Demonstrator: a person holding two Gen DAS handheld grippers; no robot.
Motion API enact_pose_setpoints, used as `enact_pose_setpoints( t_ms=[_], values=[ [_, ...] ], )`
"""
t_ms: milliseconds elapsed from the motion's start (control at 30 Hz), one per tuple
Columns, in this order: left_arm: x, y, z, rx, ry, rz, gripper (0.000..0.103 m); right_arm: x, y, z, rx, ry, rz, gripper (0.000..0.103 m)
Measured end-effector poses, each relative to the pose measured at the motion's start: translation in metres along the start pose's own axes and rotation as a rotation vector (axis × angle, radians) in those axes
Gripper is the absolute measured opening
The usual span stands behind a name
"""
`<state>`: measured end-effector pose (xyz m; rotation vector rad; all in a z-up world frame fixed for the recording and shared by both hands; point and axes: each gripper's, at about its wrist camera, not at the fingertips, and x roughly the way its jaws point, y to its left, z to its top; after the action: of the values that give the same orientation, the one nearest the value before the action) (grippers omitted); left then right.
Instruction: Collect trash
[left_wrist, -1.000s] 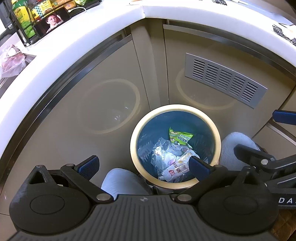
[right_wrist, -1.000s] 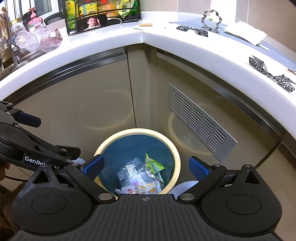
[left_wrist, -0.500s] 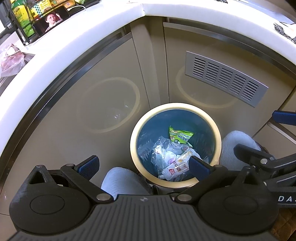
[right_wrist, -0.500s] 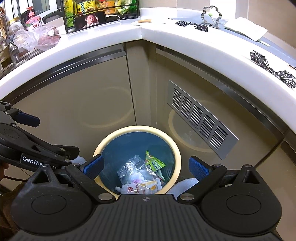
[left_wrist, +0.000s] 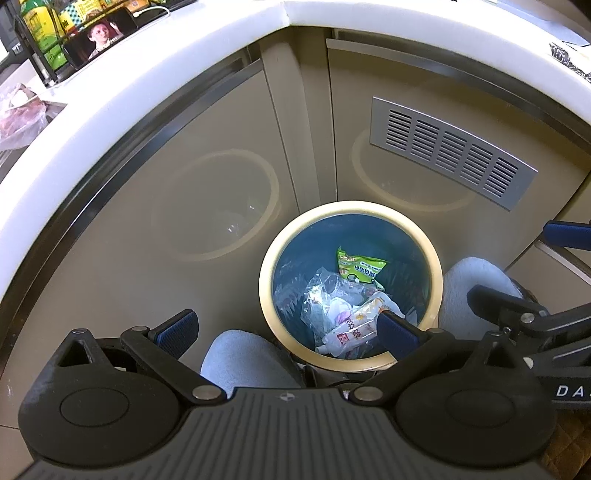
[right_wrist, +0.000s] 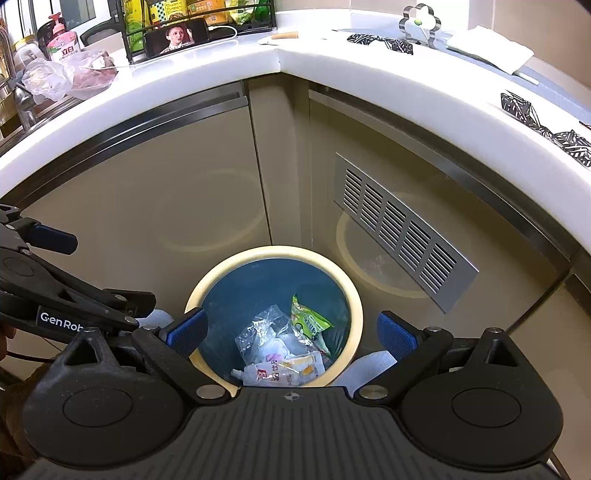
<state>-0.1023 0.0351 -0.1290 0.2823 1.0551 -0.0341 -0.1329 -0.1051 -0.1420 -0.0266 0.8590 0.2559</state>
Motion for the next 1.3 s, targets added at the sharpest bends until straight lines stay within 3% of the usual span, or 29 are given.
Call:
enact_pose_setpoints(
  t_ms=[233,433,600,733,900,1167,1300],
  values=[
    [-0.001,0.002,0.003,0.001,-0.01,0.008,0.103,-0.001,-0.01,0.0,0.043,-0.035,0.0,0.098],
    [-0.016,0.017,0.017,-0.047,-0.047,0.03,0.103,-0.034,-0.029,0.016,0.079,-0.213,0.005,0.098],
    [-0.031,0.031,0.035,-0.105,-0.081,0.041,0.103,-0.061,-0.059,0.048,0.118,-0.384,-0.027,0.099],
    [-0.043,0.039,0.052,-0.124,-0.119,0.058,0.103,-0.072,-0.093,0.08,0.13,-0.504,-0.092,0.101],
    [-0.053,0.041,0.078,-0.131,-0.162,0.06,0.103,-0.069,-0.145,0.125,0.189,-0.591,-0.19,0.103],
    [-0.058,0.04,0.103,-0.13,-0.196,0.057,0.103,-0.004,-0.232,0.199,0.272,-0.617,-0.396,0.103],
    [-0.057,0.042,0.104,-0.126,-0.191,0.059,0.103,0.045,-0.273,0.235,0.369,-0.526,-0.369,0.103]
  ],
)
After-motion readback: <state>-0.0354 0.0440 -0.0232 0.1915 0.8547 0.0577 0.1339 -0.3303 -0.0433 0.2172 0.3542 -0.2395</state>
